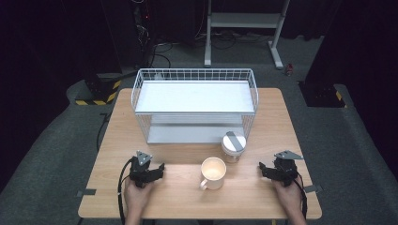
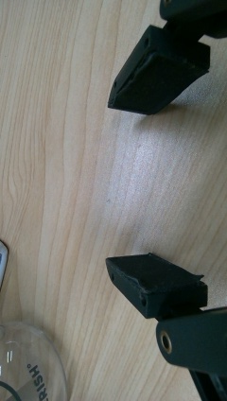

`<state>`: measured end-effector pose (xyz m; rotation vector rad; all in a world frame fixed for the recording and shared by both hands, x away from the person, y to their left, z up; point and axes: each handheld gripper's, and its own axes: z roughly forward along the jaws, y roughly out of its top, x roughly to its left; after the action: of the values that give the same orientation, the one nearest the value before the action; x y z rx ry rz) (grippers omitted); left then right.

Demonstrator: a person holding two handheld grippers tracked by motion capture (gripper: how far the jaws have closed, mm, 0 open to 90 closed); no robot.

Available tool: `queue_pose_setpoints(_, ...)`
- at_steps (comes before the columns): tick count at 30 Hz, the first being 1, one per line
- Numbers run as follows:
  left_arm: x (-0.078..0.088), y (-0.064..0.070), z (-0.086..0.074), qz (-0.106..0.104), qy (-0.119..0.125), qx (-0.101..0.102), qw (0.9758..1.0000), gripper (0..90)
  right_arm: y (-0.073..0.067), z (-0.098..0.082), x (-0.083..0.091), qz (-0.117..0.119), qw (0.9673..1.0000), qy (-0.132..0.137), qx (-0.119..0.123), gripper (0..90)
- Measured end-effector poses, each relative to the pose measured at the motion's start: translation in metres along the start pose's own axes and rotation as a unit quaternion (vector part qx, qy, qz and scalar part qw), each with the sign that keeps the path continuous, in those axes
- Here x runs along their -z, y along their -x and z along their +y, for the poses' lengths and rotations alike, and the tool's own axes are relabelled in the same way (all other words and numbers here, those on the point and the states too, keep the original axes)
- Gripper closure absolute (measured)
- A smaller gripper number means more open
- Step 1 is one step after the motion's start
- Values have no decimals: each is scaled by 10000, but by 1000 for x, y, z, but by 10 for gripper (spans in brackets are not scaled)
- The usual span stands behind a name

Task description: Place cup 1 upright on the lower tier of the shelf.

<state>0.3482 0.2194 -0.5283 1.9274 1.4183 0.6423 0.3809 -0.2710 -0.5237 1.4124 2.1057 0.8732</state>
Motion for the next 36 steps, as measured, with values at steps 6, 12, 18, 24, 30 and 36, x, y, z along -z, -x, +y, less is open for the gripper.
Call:
queue_pose_setpoints(6, 0, 0, 0, -2, 1, 6, 10000, 247, -1, 0, 0, -13, 10000, -3, -42, 208)
queue_pose_setpoints(12, 0, 0, 0, 0, -4, 3, 10000, 247, 0, 0, 0, -4, 10000, -7, -29, 208)
queue_pose_setpoints(18, 0, 0, 0, 0, -2, 21, 10000, 247, -1, 0, 1, 35, 10000, -23, -35, 197)
queue_pose_setpoints(24, 0, 0, 0, -3, -16, 4, 10000, 247, -3, -1, 1, 93, 9999, -82, 21, 147)
queue_pose_setpoints(30, 0, 0, 0, -5, -17, 2, 10000, 247, -5, -2, 2, 203, 9997, -71, 120, 141)
queue_pose_setpoints(36, 0, 0, 0, -1, -18, 4, 10000, 246, -12, -2, 8, 459, 9987, 170, 163, 142)
